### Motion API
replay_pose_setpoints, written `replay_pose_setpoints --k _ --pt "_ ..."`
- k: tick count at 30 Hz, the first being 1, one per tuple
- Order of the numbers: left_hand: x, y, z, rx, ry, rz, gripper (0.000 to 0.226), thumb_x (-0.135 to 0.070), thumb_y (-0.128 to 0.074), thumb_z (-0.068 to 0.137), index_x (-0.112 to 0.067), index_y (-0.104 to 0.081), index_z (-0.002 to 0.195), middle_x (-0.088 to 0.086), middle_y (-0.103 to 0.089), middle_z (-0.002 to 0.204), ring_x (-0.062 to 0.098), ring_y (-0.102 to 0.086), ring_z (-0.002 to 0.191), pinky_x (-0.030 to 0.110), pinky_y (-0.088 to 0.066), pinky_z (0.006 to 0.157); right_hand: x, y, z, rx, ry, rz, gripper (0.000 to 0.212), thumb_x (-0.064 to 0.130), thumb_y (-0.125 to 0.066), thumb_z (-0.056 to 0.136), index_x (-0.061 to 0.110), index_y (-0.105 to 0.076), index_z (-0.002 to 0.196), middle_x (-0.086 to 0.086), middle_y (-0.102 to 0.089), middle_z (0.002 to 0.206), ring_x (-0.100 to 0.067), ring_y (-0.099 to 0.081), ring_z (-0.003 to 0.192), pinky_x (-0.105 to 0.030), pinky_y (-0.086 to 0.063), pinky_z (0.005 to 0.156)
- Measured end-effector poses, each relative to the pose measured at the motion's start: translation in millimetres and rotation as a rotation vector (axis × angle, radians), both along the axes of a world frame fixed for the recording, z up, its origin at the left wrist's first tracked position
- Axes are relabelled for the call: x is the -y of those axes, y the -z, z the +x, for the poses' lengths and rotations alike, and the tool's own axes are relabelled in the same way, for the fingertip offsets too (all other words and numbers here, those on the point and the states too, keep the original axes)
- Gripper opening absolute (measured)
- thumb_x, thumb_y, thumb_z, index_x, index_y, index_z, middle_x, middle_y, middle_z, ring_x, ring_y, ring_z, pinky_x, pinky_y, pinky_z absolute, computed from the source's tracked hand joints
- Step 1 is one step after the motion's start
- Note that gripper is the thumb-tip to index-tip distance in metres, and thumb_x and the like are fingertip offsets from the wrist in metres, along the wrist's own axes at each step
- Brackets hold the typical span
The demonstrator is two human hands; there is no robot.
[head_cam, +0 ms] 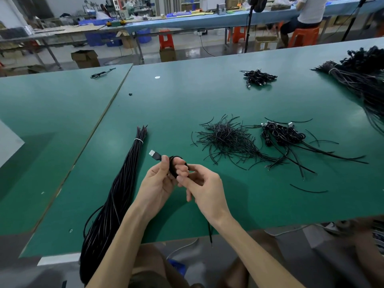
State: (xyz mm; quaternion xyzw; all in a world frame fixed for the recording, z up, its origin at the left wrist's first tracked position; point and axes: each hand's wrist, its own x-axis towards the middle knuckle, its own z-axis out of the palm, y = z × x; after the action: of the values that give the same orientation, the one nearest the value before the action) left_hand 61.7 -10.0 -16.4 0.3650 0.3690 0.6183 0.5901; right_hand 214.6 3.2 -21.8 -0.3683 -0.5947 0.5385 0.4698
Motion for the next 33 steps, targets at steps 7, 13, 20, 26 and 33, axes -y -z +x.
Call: replay_pose_setpoints --k 7,13,20,26,33 --pt "1.5 2.1 5.8 -0.160 -0.044 0.047 0.048 -0.057 -0.064 0.093 -0.012 -0.077 0.098 0.009 -0.073 0.093 0.020 -0.068 0.090 0.030 -0.056 0.086 -3.9 5.1 8.9 0.135 0.047 0.134 0.024 0.012 -0.071 0.095 0.021 -0.075 0.117 0.006 -0.071 0.077 -0.010 -0.047 0.045 -0.031 -0.052 0.055" --pt "2.7 1.7 10.8 -0.316 -0.054 0.094 0.050 -0.060 -0.057 0.096 -0.014 -0.065 0.080 0.008 -0.066 0.098 0.021 -0.062 0.101 0.030 -0.050 0.094 -8.8 2.1 12.3 0.392 0.011 0.287 0.051 0.016 -0.059 0.103 0.013 -0.047 0.153 0.016 -0.055 0.093 0.001 -0.056 0.082 -0.022 -0.048 0.085" --pt "-0.5 7.8 10.8 -0.400 -0.081 0.108 0.049 -0.066 -0.053 0.096 -0.023 -0.060 0.072 -0.004 -0.064 0.097 0.014 -0.060 0.106 0.029 -0.047 0.099 -8.3 1.1 16.0 0.469 -0.012 0.372 0.040 0.011 -0.051 0.107 0.009 -0.054 0.146 0.008 -0.052 0.098 0.003 -0.051 0.086 -0.012 -0.042 0.083" --pt "-0.4 11.6 9.6 -0.370 -0.049 0.131 0.048 -0.058 -0.055 0.098 -0.017 -0.066 0.077 0.002 -0.067 0.092 0.017 -0.063 0.099 0.029 -0.050 0.095 -7.4 5.7 17.3 0.548 -0.022 0.345 0.049 0.021 -0.048 0.109 0.014 -0.039 0.157 0.005 -0.050 0.103 -0.015 -0.056 0.089 -0.036 -0.052 0.089" --pt "-1.9 14.8 7.0 -0.365 -0.024 0.136 0.041 -0.044 -0.048 0.104 -0.017 -0.064 0.077 0.004 -0.067 0.093 0.018 -0.065 0.093 0.031 -0.054 0.087 -8.1 3.3 20.6 0.473 -0.128 0.213 0.052 0.017 -0.049 0.108 0.013 -0.036 0.158 0.007 -0.050 0.107 -0.007 -0.059 0.065 -0.019 -0.050 0.079"
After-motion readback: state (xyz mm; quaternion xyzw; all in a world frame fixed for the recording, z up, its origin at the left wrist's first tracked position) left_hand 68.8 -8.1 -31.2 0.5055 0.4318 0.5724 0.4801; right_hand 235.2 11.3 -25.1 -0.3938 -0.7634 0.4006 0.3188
